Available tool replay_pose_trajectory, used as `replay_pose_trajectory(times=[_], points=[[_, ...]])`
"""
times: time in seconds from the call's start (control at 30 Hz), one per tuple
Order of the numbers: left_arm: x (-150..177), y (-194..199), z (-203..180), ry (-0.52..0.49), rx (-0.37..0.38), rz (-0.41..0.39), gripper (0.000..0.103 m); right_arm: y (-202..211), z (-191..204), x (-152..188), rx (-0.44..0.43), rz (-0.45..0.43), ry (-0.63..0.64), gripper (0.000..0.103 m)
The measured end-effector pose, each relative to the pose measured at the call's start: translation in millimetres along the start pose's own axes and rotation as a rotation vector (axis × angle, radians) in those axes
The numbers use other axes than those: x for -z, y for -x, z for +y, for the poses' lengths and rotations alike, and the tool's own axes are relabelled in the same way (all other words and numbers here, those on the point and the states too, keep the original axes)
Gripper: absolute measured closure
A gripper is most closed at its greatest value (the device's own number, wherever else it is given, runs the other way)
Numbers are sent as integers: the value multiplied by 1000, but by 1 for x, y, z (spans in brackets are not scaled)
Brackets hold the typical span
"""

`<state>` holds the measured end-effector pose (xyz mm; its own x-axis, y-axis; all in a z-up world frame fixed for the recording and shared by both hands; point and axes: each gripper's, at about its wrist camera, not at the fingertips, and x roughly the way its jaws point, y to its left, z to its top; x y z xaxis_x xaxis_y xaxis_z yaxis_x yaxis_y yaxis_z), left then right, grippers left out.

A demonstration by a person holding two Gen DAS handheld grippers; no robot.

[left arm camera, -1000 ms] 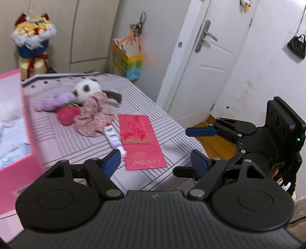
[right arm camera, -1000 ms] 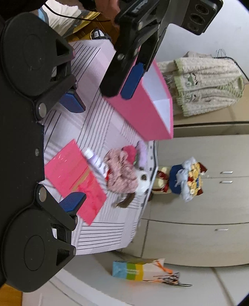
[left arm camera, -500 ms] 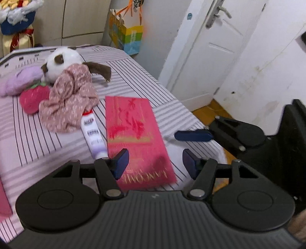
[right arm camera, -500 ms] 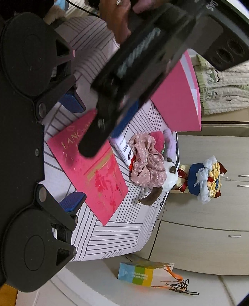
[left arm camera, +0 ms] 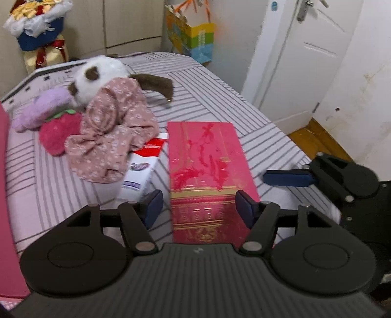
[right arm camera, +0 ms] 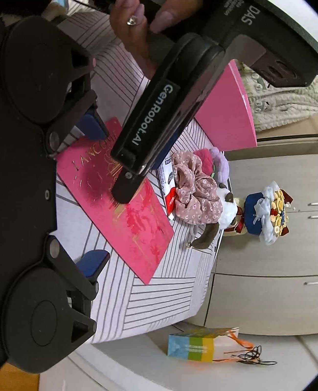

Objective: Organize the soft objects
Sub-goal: 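Grasp the red envelope edge with the left tool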

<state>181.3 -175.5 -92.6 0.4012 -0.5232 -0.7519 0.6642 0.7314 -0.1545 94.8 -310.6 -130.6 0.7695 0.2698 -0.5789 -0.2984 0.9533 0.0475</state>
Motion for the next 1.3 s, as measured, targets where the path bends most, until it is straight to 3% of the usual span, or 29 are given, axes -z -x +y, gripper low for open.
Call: replay_pose_trajectory(times=[0.1, 0.2, 0.33, 0.4, 0.43, 0.57, 0.8, 1.3], points=[[-2, -4, -1, 8, -4, -3, 35, -3, 2, 3, 2, -14, -7, 0], [-1, -7, -4, 12, -69, -15, 25, -4, 9, 5, 26, -35, -29, 0], [-2, -9, -5, 36, -54, -10, 19, -7, 18, 7, 67, -52, -56, 0], [-6, -8, -4, 63, 11, 13, 18, -9, 21, 6, 78, -60, -59, 0], [-8, -7, -3, 76, 54, 34, 19, -10, 22, 6, 81, -63, -58, 0], [-12, -4, 10, 132, 101, 54, 26, -8, 17, 9, 73, -90, -88, 0], [-7, 2, 19, 212, 198, 64, 26, -9, 14, 9, 100, -115, -90, 4], [-1, 17, 28, 274, 260, -17, 29, -11, 11, 6, 90, -108, -135, 0]])
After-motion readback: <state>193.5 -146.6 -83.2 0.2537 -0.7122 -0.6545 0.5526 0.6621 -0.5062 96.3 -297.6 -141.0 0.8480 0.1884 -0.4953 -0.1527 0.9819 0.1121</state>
